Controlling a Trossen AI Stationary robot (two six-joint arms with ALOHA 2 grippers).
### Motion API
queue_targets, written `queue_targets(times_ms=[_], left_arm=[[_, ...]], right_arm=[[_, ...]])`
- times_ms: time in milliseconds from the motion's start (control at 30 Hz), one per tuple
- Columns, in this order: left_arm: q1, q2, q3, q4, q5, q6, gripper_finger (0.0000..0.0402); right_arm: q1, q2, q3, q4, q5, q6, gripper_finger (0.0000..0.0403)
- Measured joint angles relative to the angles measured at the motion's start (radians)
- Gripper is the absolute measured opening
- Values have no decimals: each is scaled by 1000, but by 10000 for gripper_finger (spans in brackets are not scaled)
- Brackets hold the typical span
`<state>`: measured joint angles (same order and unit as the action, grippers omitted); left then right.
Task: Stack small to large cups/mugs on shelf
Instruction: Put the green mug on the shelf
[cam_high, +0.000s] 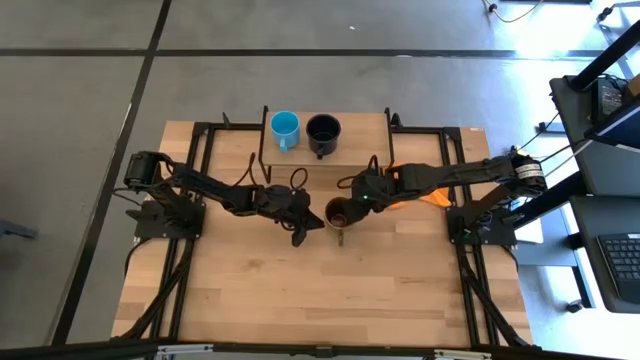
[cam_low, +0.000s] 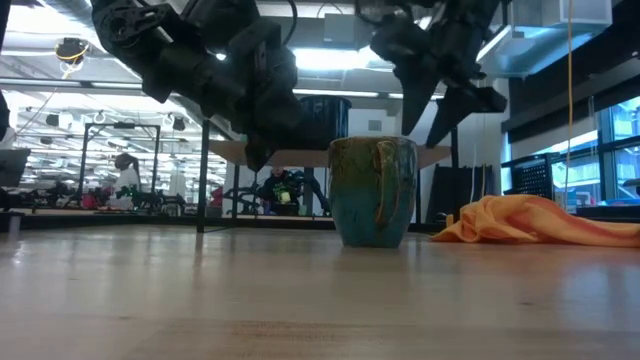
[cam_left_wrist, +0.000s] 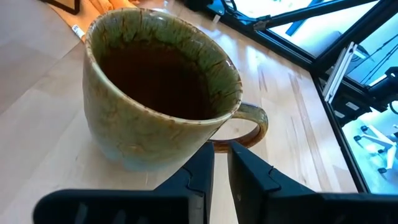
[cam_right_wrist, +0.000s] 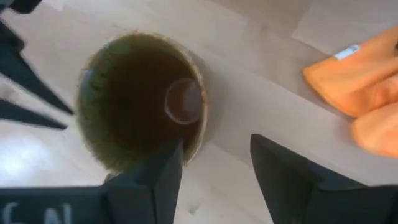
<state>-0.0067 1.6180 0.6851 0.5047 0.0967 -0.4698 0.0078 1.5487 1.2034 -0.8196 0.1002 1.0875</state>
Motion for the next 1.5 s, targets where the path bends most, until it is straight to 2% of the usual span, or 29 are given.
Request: queue_targets(times_ms=[400,667,767,1000,1100,1200,1367,1500], left_arm=[[0,0,0,-14,-1,0,41],[0,0,0,-18,-2,1,41],[0,0,0,-18,-7,1,41],[0,0,0,-18,-8,2,41],[0,0,0,-18,-7,2,41],[0,0,0,-18,-8,2,41],[0,0,0,-18,-7,2,41],[0,0,0,-18,-7,2,41]], right_arm=[[-19,120,0,60,-51,-46,190],[-24,129,0,64,-45,-48,186],[-25,128,0,69,-34,-52,161],[-25,127,0,70,-28,-73,67],[-25,127,0,57,-26,-79,42],[-24,127,0,64,-17,-80,38],[-26,127,26,52,-15,-88,52],[-26,127,76,-28,-14,-105,41]])
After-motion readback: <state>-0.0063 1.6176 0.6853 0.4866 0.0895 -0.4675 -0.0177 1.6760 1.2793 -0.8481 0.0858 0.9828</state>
